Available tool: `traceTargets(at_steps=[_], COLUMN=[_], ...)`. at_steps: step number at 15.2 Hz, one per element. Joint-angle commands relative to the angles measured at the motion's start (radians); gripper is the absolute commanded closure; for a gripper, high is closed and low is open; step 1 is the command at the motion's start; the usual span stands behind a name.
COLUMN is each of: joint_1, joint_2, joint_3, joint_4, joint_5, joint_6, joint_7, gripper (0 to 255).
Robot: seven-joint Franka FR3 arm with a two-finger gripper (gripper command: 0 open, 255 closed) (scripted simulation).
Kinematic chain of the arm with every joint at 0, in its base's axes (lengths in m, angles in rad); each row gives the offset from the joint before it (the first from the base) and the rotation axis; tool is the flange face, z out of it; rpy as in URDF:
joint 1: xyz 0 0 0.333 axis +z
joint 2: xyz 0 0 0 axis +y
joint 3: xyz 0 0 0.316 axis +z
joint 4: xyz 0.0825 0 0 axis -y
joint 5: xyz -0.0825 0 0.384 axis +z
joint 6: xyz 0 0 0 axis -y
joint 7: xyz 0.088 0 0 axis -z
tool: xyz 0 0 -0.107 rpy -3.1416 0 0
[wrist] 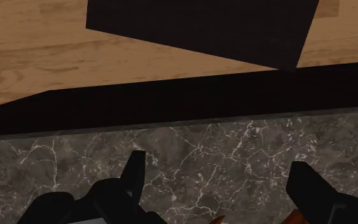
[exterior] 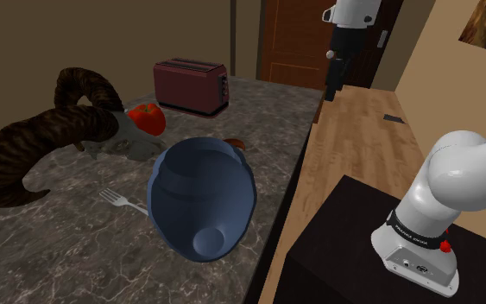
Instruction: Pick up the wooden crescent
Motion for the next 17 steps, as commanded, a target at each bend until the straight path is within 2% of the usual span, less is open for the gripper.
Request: traceTargets(at_steps=[1,10,17], joint_1=[0.0,-0.041,-0.083], joint_2=[0.0,0.246,0.516], joint_3=[0.0,0.208,0.335], joint_4=[0.0,0.054,0.192], joint_5=[0.0,0.09,0.066], joint_6=[0.0,0.169,0.278], joint_7=[0.0,0.414,0.741], gripper=[0,0,0])
